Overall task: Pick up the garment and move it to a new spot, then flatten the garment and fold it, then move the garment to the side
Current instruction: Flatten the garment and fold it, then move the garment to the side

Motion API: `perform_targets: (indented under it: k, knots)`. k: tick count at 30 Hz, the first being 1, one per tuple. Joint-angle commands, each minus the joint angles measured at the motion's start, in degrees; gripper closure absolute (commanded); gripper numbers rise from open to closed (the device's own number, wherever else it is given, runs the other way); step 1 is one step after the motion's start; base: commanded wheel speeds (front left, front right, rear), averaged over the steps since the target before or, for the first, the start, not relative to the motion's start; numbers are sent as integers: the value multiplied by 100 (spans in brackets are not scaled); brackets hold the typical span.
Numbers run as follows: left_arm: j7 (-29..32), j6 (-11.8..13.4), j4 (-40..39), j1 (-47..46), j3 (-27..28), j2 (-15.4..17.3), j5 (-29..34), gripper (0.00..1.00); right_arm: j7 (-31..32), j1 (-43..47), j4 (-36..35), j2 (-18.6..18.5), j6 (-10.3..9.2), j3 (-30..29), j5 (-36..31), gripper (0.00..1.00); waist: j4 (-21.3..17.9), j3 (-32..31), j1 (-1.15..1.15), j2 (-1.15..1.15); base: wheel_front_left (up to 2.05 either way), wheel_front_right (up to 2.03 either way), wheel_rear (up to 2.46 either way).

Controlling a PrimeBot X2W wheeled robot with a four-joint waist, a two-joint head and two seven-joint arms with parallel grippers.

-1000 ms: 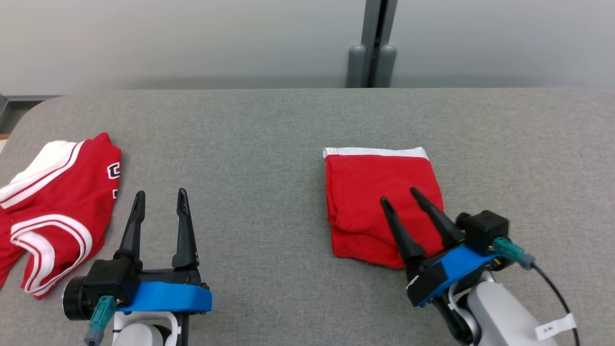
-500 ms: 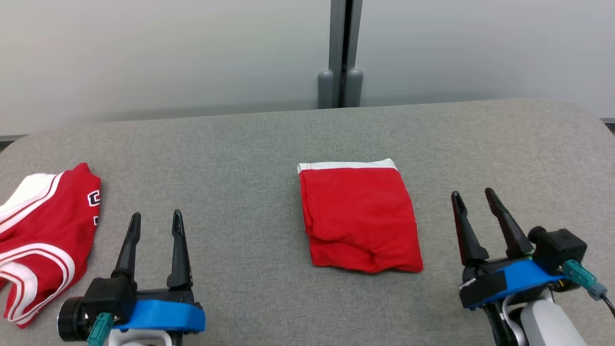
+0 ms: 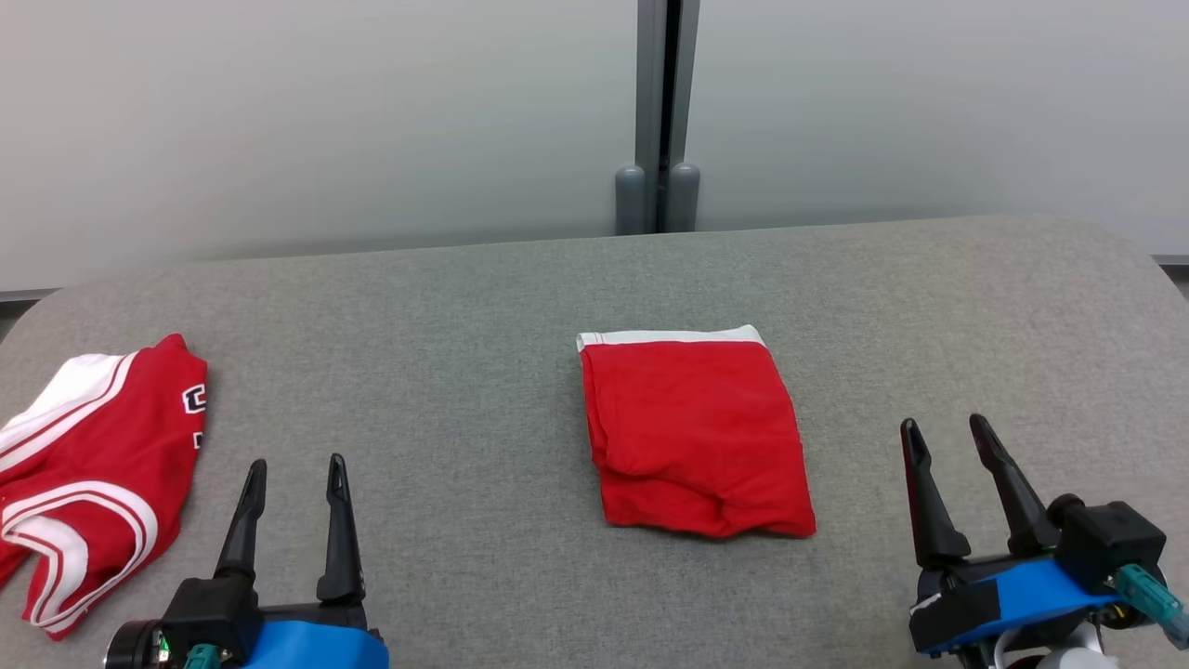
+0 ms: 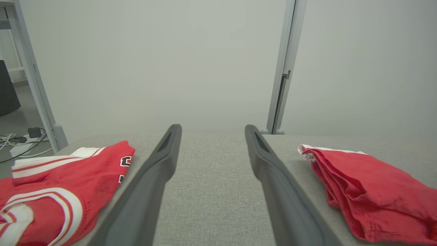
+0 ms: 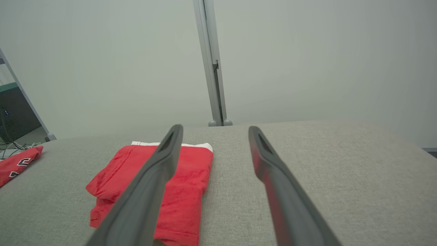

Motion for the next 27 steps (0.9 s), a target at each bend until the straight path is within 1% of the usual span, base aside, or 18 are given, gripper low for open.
perform_targets:
  k: [1, 10, 18, 24, 27]
  knots:
    - [-26, 19, 14, 74, -2, 12, 25, 0, 51, 148, -67, 40, 1, -32, -57, 0, 35, -15, 0, 0, 0, 0, 0]
    - [-26, 6, 47, -22, -22, 12, 62, 0, 194, 296, -201, 71, 1, -108, -147, 0, 129, 9, 0, 0, 0, 0, 0]
    - [-26, -1, 47, -75, -35, 8, 68, 0, 239, 283, -244, 74, 1, -106, -59, 0, 149, 59, 0, 0, 0, 0, 0]
    - [-26, 22, -14, -134, -27, 4, 50, 0, 230, -215, -297, 73, 1, -130, -130, 0, 140, 168, 0, 0, 0, 0, 0]
    - [-26, 20, -34, -231, -52, 2, 45, 0, 337, -583, -223, 73, 1, -79, -230, 0, 160, 260, 0, 0, 0, 0, 0]
